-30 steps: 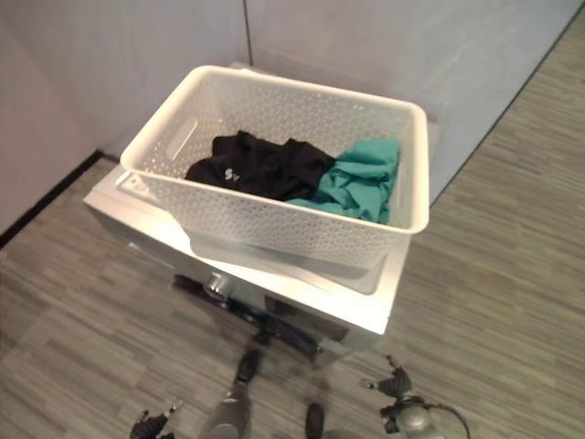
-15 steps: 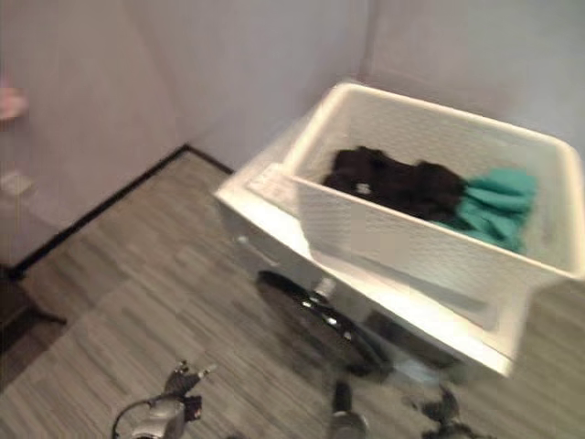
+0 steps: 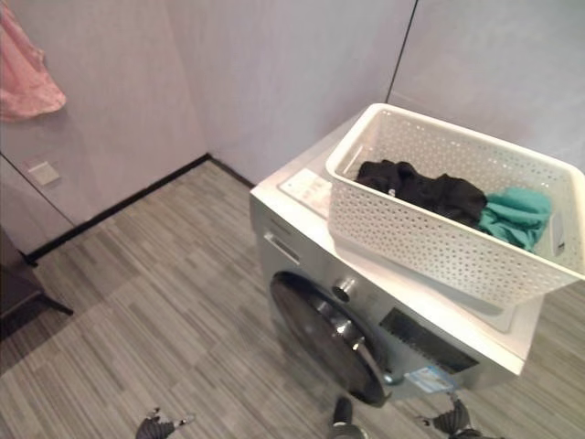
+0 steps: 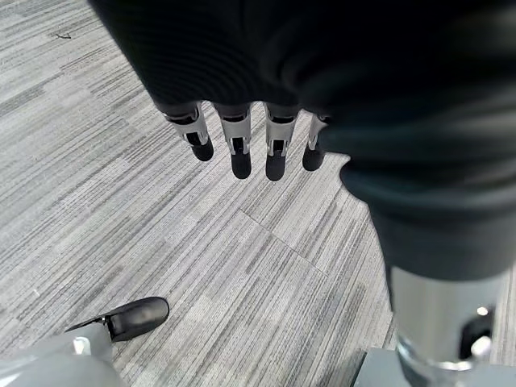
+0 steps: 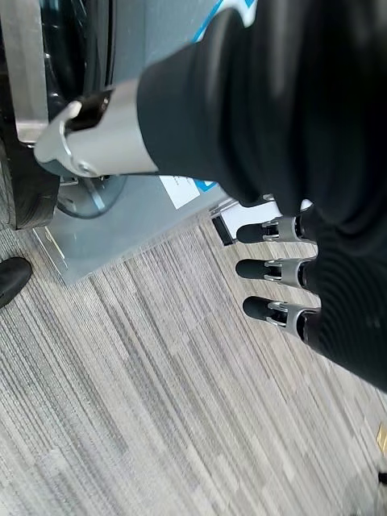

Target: Grab the laundry basket,head to the washer,open it,put in the laundry and shut it.

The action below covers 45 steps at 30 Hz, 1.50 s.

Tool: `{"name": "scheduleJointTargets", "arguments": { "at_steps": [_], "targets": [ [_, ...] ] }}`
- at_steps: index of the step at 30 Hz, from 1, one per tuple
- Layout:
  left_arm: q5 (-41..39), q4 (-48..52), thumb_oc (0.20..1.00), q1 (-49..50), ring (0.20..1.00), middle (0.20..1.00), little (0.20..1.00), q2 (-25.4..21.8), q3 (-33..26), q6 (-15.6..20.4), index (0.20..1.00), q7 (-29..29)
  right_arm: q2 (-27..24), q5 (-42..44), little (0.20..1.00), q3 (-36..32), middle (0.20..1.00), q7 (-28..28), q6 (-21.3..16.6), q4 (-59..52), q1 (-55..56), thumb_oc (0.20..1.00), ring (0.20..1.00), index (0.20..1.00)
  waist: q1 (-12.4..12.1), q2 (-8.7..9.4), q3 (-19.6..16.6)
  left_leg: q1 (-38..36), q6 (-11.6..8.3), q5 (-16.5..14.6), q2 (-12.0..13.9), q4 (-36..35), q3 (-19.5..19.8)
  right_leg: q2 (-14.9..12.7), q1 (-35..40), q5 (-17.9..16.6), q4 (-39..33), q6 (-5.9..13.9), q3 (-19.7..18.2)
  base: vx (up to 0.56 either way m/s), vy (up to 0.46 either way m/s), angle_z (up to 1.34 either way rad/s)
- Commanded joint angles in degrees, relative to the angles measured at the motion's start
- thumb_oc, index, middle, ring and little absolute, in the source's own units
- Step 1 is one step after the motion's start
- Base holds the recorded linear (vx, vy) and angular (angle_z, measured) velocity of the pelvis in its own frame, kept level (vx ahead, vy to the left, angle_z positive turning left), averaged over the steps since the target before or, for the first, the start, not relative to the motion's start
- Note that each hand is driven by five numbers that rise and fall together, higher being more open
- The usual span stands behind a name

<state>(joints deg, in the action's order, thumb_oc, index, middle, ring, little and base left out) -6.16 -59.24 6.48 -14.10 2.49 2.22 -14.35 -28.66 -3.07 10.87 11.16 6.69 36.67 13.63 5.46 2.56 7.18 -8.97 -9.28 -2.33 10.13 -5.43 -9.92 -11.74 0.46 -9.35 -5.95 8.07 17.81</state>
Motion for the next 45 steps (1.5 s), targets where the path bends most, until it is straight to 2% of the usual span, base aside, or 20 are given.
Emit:
{"name": "scheduleJointTargets", "arguments": {
  "at_steps": [1, 7, 12, 13, 15, 16, 17, 19, 23, 28, 30, 31, 32, 34, 36, 40, 42, 43, 44, 45],
  "targets": [
    [0.65, 0.82, 1.0, -3.91, 1.0, 1.0, 1.0, -0.45, 2.28, 0.24, 1.0, 0.14, 3.92, -1.55, 1.0, 3.39, 1.0, -1.44, -7.02, -9.12, -13.99, 1.0, 1.0, 1.0, -4.79, -0.48, 1.0, -4.77, 5.14, -13.01, 0.54, 9.74, 0.59, -5.7, -8.84, 1.15, 1.75, 2.4, 1.36, -0.04, 0.008, -0.01],
    [2.27, 2.69, 1.0, -5.24, 1.0, 1.0, 1.0, -0.44, 4.78, 0.22, 1.0, 0.38, 5.36, -0.58, 1.0, 3.84, 1.0, -1.04, -6.73, -8.65, -15.32, 1.0, 1.0, 1.0, -4.81, 1.02, 2.15, -2.9, 6.4, -14.83, -2.02, 13.37, 1.03, -8.46, -8.95, -0.78, 1.23, 2.59, 0.97, -0.11, 0.068, 0.0],
    [6.1, 2.2, 1.0, -7.68, 1.0, 1.0, 1.0, 0.44, 9.67, 0.25, 1.0, 0.86, 7.39, 0.14, 1.0, 4.98, 1.0, -1.16, -6.41, -9.5, -17.09, 1.0, 1.0, 1.0, -4.61, 1.6, 4.12, -2.09, 9.54, -15.57, -7.34, 12.82, 1.27, -12.1, -10.43, -2.37, 0.97, 3.71, 0.51, -0.14, 0.203, 0.05],
    [7.07, 1.52, 1.0, -8.32, 1.0, 1.0, 1.0, 0.83, 11.04, 0.39, 1.0, 1.16, 8.22, 1.07, 1.0, 6.61, 1.0, -1.68, -6.67, -9.77, -19.03, 1.0, 1.0, 1.0, -4.59, 0.38, 5.04, -2.73, 10.36, -15.69, -7.15, 11.78, 0.94, -11.55, -10.97, -1.56, 1.9, 3.96, 0.69, -0.25, 0.282, -0.06],
    [7.69, 2.28, 1.0, -9.67, 1.0, 1.0, 1.0, 0.82, 13.65, 0.37, 1.0, 1.59, 8.67, 3.03, 1.0, 10.06, 1.0, -2.32, -7.77, -12.77, -22.77, 1.0, 1.0, 1.0, -4.13, -1.1, 6.73, -1.01, 11.78, -12.29, -7.34, 9.78, 0.84, -8.61, -12.53, 2.97, 11.91, 1.95, -1.78, -0.37, 0.233, -0.17],
    [7.69, 2.52, 1.0, -9.79, 1.0, 1.0, 1.0, 0.82, 14.95, 0.33, 1.0, 1.72, 8.64, 4.53, 1.0, 11.29, 1.0, -2.64, -8.52, -15.06, -23.52, 1.0, 1.0, 1.0, -4.07, -0.93, 6.47, 1.39, 12.41, -8.96, -7.94, 8.83, 0.74, -5.99, -11.51, 5.71, 17.9, -0.18, -2.88, -0.32, 0.094, -0.06],
    [7.65, 2.34, 1.0, -9.61, 1.0, 1.0, 1.0, 0.76, 15.3, 0.43, 1.0, 1.76, 8.55, 5.17, 1.0, 11.59, 1.0, -2.89, -8.91, -15.69, -23.11, 1.0, 1.0, 1.0, -4.13, -1.1, 5.71, 2.36, 12.7, -8.17, -8.0, 8.21, 1.11, -3.7, -10.5, 8.23, 21.12, -0.58, -4.33, -0.27, 0.04, 0.13],
    [7.63, 3.15, 1.0, -9.19, 1.0, 1.0, 1.0, 0.69, 15.86, 0.61, 1.0, 2.04, 8.64, 4.84, 1.0, 12.57, 1.0, -3.34, -9.31, -15.18, -22.5, 1.0, 1.0, 1.0, -5.47, -0.8, 3.36, 4.65, 12.28, -6.43, -8.04, 7.03, 2.0, 0.05, -3.92, 13.9, 20.61, -1.9, -5.46, -0.12, -0.101, 0.43],
    [4.46, 5.81, 1.0, -7.8, 1.0, 1.0, 1.0, 0.53, 14.37, 1.85, 1.0, 1.52, 8.73, 6.2, 1.0, 12.74, 1.0, -2.25, -9.67, -12.25, -23.49, 1.0, 1.0, 1.0, -7.97, 0.53, 1.3, 8.58, 10.57, -4.83, -7.28, 7.07, 1.91, 2.09, 0.01, 13.09, 9.52, -2.55, -9.05, -0.1, -0.195, -0.13],
    [3.65, 6.29, 1.0, -6.4, 1.0, 1.0, 1.0, 0.34, 14.16, 2.07, 1.0, 1.39, 8.95, 8.0, 1.0, 12.26, 1.0, -1.64, -9.68, -11.43, -23.64, 1.0, 1.0, 1.0, -8.77, 0.11, 2.38, 10.8, 9.03, -2.28, -6.7, 6.38, 3.32, 3.33, 2.0, 13.4, 5.46, -3.35, -7.1, -0.13, -0.154, 0.36],
    [2.96, 8.5, 1.0, -6.44, 1.0, 1.0, 1.0, 0.1, 14.75, 2.54, 1.0, 0.13, 10.98, 10.7, 1.0, 14.66, 1.0, -0.75, -10.29, -9.84, -26.94, 1.0, 1.0, 1.0, -9.56, -0.9, 4.86, 14.29, 7.55, 0.72, -7.04, 5.91, 6.14, 4.28, 1.59, 13.55, 3.15, -4.29, -5.89, -0.32, -0.1, 0.53],
    [2.4, 9.52, 1.0, -6.71, 1.0, 1.0, 1.0, -0.21, 15.0, 3.0, 1.0, -0.37, 11.7, 11.41, 1.0, 15.73, 1.0, -0.38, -10.57, -9.3, -28.53, 1.0, 1.0, 1.0, -10.36, -0.79, 5.74, 15.91, 6.75, 1.46, -7.26, 6.66, 9.25, 4.35, 0.73, 13.28, 3.42, -4.5, -6.69, -0.26, -0.054, 0.46],
    [3.04, 13.15, 1.0, -6.75, 1.0, 1.0, 1.0, -1.42, 15.92, 4.07, 1.0, -0.69, 12.46, 11.96, 1.0, 17.12, 1.0, -0.12, -11.32, -8.96, -30.17, 1.0, 1.0, 1.0, -11.47, -0.49, 6.24, 16.76, 6.11, 0.89, -7.96, 6.96, 15.46, 4.44, -0.67, 12.9, 3.86, -4.73, -8.11, -0.18, -0.054, 0.55],
    [6.01, 17.6, 1.0, -6.45, 1.0, 1.0, 1.0, -3.2, 18.2, 5.62, 1.0, 0.02, 13.34, 11.32, 1.0, 17.87, 1.0, -0.4, -12.06, -7.35, -30.81, 1.0, 1.0, 1.0, -10.98, -0.92, 5.33, 15.56, 6.31, 0.79, -7.32, 4.2, 20.5, 5.12, -1.47, 12.94, 4.06, -4.86, -8.64, -0.07, -0.04, 0.05],
    [9.77, 25.57, 1.0, -6.78, 1.0, 1.0, 1.0, -9.05, 21.51, 7.83, 1.0, 2.48, 12.32, 11.87, 1.0, 17.57, 1.0, -0.82, -13.06, -6.88, -29.94, 1.0, 1.0, 1.0, -10.0, -1.27, 5.05, 15.12, 6.19, 0.04, -6.77, 6.44, 20.54, 5.39, -1.13, 13.24, 4.95, -5.26, -9.26, -0.02, 0.027, -0.09],
    [12.19, 30.07, 1.0, -13.21, 1.0, 1.0, 1.0, -13.68, 24.1, 9.46, 1.0, 5.84, 10.1, 10.39, 1.0, 16.0, 1.0, -2.05, -13.01, -5.94, -26.02, 1.0, 1.0, 1.0, -7.66, -1.51, 3.76, 12.94, 5.82, -1.17, -5.14, 7.66, 18.24, 6.16, 0.6, 14.15, 5.59, -5.66, -10.66, 0.06, 0.014, -0.03],
    [13.52, 29.46, 1.0, -19.96, 1.0, 1.0, 1.0, -16.58, 27.61, 9.09, 1.0, 10.42, 6.9, 8.65, 1.0, 14.12, 1.0, -3.95, -12.23, -7.13, -22.42, 1.0, 1.0, 1.0, -5.32, -1.77, 2.08, 10.12, 5.82, -1.31, -3.79, 6.48, 16.72, 7.09, 1.19, 14.23, 5.93, -5.74, -12.81, 0.17, -0.008, -0.5],
    [13.58, 26.93, 1.0, -24.67, 1.0, 1.0, 1.0, -18.65, 29.69, 8.33, 1.0, 13.9, 4.59, 7.84, 1.0, 13.03, 1.0, -5.84, -11.85, -8.43, -20.49, 1.0, 1.0, 1.0, -2.85, -2.02, 0.8, 7.82, 5.54, -1.53, -2.24, 5.23, 14.85, 8.19, 1.26, 14.39, 6.03, -5.62, -14.89, 0.12, -0.011, -0.69],
    [13.53, 26.84, 1.0, -24.78, 1.0, 1.0, 1.0, -18.6, 29.79, 8.37, 1.0, 13.93, 4.53, 7.83, 1.0, 12.9, 1.0, -5.89, -11.75, -8.61, -20.37, 1.0, 1.0, 1.0, -3.18, -2.07, 0.83, 7.58, 5.5, -1.47, -2.13, 4.99, 14.58, 8.29, 1.24, 14.38, 6.06, -5.65, -15.13, 0.16, -0.09, -0.81],
    [13.01, 21.76, 1.0, -30.05, 1.0, 1.0, 1.0, -22.05, 31.1, 7.66, 1.0, 16.97, 0.68, 8.15, 1.0, 9.5, 1.0, -7.48, -11.83, -14.1, -16.32, 1.0, 1.0, 1.0, -0.01, -1.51, 1.28, 8.31, 4.56, -2.37, -0.02, 8.92, 11.58, 9.87, 0.47, 14.49, 7.06, -5.75, -17.56, 0.09, -0.087, -1.14]
  ]
}}
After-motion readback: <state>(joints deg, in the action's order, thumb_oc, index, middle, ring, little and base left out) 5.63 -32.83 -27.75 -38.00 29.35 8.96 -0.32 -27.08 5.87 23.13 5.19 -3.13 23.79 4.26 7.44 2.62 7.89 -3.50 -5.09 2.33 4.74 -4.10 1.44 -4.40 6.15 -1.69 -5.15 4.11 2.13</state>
